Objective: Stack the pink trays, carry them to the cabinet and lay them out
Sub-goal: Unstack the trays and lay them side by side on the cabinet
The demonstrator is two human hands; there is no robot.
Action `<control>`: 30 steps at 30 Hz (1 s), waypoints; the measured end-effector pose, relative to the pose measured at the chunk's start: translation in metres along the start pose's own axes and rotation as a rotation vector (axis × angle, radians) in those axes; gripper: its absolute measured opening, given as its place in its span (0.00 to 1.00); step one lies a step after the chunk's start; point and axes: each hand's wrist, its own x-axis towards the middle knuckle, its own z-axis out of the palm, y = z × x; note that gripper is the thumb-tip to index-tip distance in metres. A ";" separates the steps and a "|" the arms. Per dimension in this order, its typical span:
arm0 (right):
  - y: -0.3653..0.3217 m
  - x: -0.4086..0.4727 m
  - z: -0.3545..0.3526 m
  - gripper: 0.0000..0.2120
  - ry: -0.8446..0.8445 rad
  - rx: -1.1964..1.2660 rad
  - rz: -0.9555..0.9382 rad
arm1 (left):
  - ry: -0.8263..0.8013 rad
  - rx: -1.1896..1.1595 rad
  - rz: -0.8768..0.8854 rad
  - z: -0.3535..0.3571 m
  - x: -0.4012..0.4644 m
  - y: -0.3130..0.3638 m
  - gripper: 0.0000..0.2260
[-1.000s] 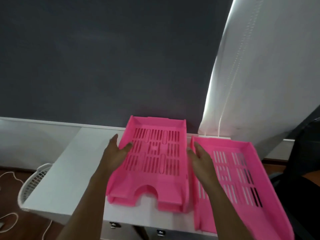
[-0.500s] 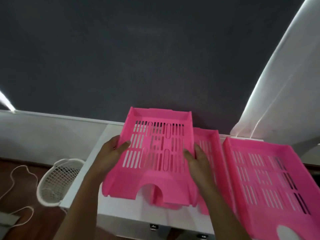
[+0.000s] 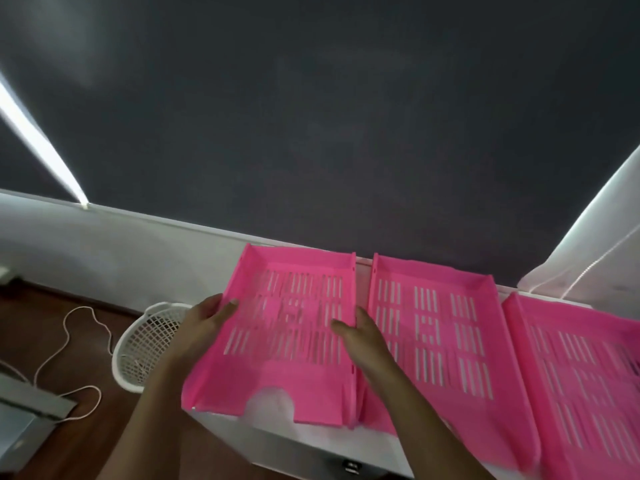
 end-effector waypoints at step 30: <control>0.111 -0.034 -0.213 0.39 0.445 -0.266 0.114 | -0.400 0.387 0.264 0.251 -0.006 0.054 0.36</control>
